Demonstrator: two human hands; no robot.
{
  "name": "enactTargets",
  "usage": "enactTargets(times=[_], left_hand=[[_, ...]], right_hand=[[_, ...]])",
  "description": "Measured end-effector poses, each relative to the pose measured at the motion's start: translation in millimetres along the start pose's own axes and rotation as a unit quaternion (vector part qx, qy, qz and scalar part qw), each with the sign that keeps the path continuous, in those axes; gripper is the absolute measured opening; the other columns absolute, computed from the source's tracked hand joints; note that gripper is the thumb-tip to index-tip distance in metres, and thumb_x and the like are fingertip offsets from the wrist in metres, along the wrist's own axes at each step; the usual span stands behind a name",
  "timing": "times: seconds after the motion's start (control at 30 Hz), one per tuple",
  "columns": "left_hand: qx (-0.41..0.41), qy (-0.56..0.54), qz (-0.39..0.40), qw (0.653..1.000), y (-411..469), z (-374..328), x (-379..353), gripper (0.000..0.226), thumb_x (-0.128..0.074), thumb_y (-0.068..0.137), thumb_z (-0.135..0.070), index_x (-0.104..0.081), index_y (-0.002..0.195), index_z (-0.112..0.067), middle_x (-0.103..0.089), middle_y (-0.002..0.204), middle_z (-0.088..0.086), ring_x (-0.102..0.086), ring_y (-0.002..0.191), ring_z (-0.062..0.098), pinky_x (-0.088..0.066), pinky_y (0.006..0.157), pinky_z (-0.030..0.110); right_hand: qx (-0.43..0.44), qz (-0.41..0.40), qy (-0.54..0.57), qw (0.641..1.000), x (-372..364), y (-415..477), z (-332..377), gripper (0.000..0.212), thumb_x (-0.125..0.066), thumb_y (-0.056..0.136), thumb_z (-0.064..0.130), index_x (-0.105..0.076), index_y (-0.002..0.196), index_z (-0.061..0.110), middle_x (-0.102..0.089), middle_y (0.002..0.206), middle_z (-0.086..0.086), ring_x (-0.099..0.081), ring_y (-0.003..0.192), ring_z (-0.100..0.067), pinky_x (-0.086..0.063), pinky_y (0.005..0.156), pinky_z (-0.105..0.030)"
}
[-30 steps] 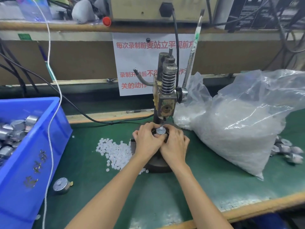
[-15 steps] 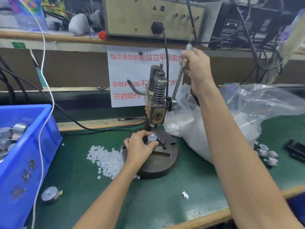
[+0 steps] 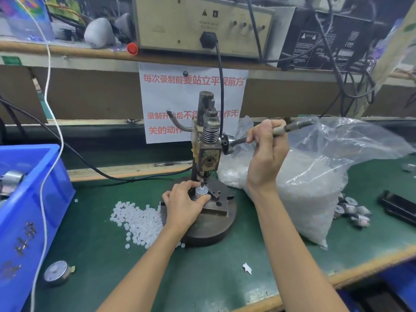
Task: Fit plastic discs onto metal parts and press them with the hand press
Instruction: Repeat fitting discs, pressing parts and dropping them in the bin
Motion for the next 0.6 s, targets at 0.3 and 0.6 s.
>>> enactTargets(times=[0.3,0.6], left_hand=[[-0.024,0.046,0.004,0.999,-2.6,-1.6,-1.6,0.035,-0.070,0.077,-0.044,-0.062,0.106,-0.026,-0.062,0.108,-0.011,-0.047,0.107,0.012,-0.018,0.085,0.029],[-0.032,0.078,0.003,0.996,-7.8,-6.7,-0.7,0.037,-0.067,0.080,-0.040,-0.061,0.113,-0.026,-0.062,0.113,-0.006,-0.042,0.112,0.016,-0.017,0.085,0.029]], right_hand=[[-0.053,0.004,-0.115,0.992,-17.7,26.6,-11.3,0.017,-0.038,0.099,0.016,-0.043,0.084,0.019,-0.047,0.070,0.008,-0.046,0.062,-0.007,-0.045,0.063,-0.028],[-0.173,0.109,-0.312,0.928,36.7,-132.7,-85.2,0.035,-0.045,0.081,-0.014,-0.059,0.110,0.001,-0.055,0.113,-0.009,-0.055,0.108,-0.024,-0.041,0.096,-0.028]])
Point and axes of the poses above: each hand's wrist, its own y-axis towards the middle knuckle, its own x-axis out of the back of the hand, z = x × y, the point moved 4 cm from there along y, towards the middle knuckle
